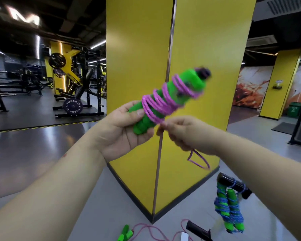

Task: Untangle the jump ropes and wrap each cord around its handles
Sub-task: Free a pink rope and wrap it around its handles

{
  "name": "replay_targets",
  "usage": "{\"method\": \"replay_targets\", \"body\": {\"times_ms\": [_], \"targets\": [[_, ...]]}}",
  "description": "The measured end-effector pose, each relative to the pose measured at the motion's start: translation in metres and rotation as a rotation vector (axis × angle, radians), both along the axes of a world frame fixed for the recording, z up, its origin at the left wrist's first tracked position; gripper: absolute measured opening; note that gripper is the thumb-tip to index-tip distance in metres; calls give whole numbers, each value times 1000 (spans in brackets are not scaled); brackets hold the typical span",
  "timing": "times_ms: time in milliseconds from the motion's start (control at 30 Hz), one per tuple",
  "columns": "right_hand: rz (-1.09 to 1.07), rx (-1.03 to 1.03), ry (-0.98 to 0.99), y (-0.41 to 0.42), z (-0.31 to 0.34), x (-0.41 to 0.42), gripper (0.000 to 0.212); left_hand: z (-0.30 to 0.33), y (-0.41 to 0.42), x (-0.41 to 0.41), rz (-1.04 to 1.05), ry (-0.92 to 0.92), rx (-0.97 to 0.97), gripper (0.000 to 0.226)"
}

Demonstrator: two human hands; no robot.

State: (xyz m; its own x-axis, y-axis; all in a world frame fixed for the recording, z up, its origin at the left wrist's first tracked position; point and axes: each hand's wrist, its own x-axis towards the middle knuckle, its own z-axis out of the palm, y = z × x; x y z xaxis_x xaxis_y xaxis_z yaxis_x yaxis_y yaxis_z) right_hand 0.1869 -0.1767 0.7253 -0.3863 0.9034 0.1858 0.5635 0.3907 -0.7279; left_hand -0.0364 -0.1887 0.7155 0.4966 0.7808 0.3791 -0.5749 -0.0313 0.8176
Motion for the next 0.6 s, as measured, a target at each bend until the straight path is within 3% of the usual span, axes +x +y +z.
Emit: {"method": "replay_targets", "body": {"times_ms": [67, 100, 200, 300, 367, 433, 600], "targets": [[-49, 44, -168, -10, -16, -13, 34, 3, 4, 7, 150, -89, -101, 40], [-75, 101, -277, -15, -20, -19, 34, 2, 8, 10, 302, -37, -124, 38], [-63, 292, -538, -35, -16, -25, 34, -13, 16, 17, 845, 432, 61, 30], [-49, 444, -687, -52, 11, -25, 34, -26, 13, 17, 1050, 812, 350, 40], [-69, 506, -662, -52, 30, -18, 27, -28, 12, 17, 955, 913, 485, 42], [-74, 540, -558, -45, 47, -10, 21, -28, 10, 19, 726, 878, 504, 38], [-15, 351, -189, -25, 57, 4, 22, -23, 5, 15, 227, 376, 224, 35]]}}
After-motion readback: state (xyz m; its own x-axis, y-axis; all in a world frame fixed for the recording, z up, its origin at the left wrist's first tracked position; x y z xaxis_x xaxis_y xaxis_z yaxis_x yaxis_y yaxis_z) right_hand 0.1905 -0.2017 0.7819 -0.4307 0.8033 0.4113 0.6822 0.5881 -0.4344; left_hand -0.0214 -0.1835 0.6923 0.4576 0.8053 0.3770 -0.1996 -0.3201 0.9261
